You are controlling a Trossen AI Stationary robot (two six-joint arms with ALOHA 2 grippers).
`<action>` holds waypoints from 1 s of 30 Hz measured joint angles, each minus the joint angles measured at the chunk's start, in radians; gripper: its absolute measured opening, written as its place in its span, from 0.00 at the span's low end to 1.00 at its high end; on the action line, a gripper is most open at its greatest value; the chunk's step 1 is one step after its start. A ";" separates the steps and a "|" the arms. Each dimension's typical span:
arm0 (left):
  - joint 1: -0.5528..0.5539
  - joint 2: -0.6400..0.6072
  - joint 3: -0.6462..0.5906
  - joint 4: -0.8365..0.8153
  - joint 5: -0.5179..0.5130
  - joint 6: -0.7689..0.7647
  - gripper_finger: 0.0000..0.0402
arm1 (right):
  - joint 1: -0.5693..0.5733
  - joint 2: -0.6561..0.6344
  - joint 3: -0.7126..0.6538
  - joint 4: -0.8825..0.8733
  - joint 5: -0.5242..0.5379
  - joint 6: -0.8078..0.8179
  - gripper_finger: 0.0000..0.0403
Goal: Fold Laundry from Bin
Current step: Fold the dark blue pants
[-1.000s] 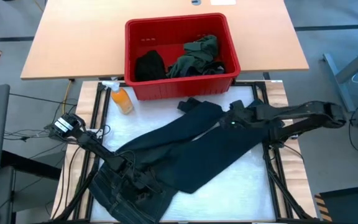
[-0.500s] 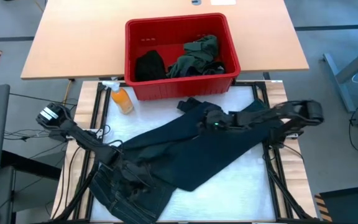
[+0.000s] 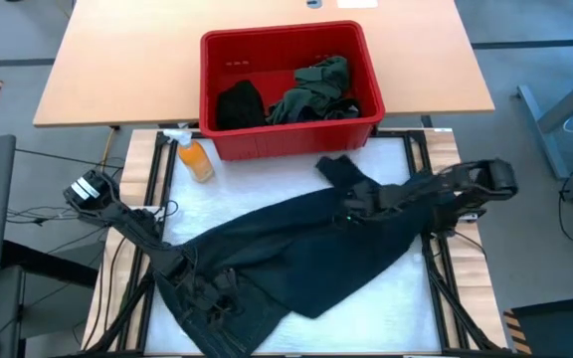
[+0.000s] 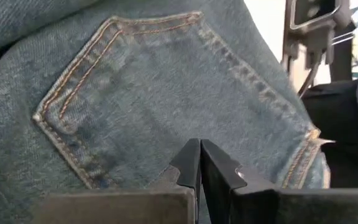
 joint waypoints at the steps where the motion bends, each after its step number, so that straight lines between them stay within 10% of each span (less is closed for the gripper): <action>1: -0.006 0.004 0.000 -0.002 0.001 -0.010 0.00 | 0.035 -0.048 0.003 0.069 -0.027 -0.023 0.05; 6: -0.016 0.008 0.000 -0.012 0.017 -0.031 0.00 | 0.125 -0.280 0.039 0.185 0.067 -0.091 0.07; 14: -0.010 0.007 0.000 -0.003 0.075 -0.012 0.00 | -0.097 -0.514 0.055 -0.006 0.323 -0.103 0.09; 30: -0.037 0.006 0.000 0.010 0.049 -0.055 0.00 | -0.473 -0.046 0.051 0.070 0.105 -0.251 0.52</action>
